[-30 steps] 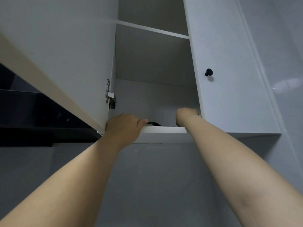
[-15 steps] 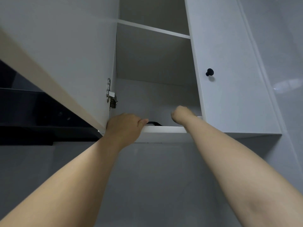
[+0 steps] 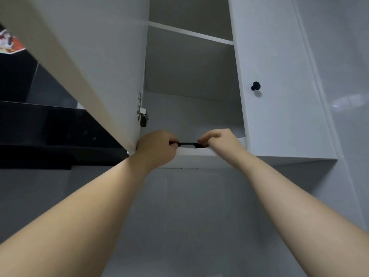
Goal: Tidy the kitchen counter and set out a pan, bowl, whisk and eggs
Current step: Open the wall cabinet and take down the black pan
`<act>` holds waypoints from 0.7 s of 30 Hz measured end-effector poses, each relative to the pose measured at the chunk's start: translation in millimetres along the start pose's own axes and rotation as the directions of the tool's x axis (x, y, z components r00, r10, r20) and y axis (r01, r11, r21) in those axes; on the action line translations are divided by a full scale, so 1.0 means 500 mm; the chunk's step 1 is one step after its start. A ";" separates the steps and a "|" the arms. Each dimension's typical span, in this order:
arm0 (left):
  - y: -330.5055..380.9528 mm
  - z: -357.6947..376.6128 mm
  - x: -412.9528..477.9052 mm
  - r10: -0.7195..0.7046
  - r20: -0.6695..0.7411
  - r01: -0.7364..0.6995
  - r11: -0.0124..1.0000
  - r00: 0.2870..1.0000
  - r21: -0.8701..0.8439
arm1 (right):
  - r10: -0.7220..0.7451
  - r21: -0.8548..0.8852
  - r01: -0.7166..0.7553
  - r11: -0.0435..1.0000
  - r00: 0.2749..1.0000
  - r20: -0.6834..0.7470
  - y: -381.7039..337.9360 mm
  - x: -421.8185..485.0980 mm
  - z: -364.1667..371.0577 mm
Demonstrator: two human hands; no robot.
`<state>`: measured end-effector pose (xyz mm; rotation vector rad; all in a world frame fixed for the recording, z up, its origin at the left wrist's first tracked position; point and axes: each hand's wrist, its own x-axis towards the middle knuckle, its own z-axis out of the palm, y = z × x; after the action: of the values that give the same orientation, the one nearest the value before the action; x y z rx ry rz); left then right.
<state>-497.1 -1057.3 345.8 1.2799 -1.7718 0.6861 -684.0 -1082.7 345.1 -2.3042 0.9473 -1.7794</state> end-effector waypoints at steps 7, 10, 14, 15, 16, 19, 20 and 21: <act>0.018 -0.001 0.002 0.048 -0.073 -0.056 0.991 0.996 -0.119 | -0.070 -0.494 0.068 0.867 0.997 0.015 -0.025 -0.025 0.001; 0.044 -0.004 0.005 0.107 -0.108 -0.118 0.988 0.988 -0.095 | -0.130 -0.673 0.113 0.731 0.991 0.025 -0.037 -0.026 0.003; 0.058 -0.013 0.002 0.127 -0.131 -0.143 0.983 0.983 -0.119 | -0.161 -0.781 0.120 0.613 0.987 0.025 -0.053 -0.036 -0.009; 0.055 -0.016 0.001 0.123 -0.135 -0.140 0.981 0.983 -0.132 | -0.156 -0.786 0.122 0.606 0.987 0.033 -0.056 -0.040 -0.014; 0.052 -0.020 -0.001 0.114 -0.128 -0.132 0.981 0.985 -0.139 | -0.161 -0.785 0.128 0.607 0.986 0.037 -0.058 -0.043 -0.019; 0.032 -0.032 -0.007 0.080 -0.034 -0.083 0.990 0.996 -0.118 | -0.193 -0.738 0.132 0.661 0.981 0.003 -0.055 -0.052 -0.030; 0.026 -0.034 -0.010 0.073 -0.001 -0.072 0.993 0.997 -0.095 | -0.203 -0.716 0.134 0.685 0.979 -0.012 -0.053 -0.055 -0.034; 0.021 -0.035 -0.011 0.073 0.022 -0.071 0.995 0.997 -0.066 | -0.214 -0.695 0.135 0.706 0.976 -0.028 -0.051 -0.060 -0.038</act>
<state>-500.8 -1037.1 350.1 1.1907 -1.8527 0.6502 -694.4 -1041.1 336.6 -2.8129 1.7189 -1.8503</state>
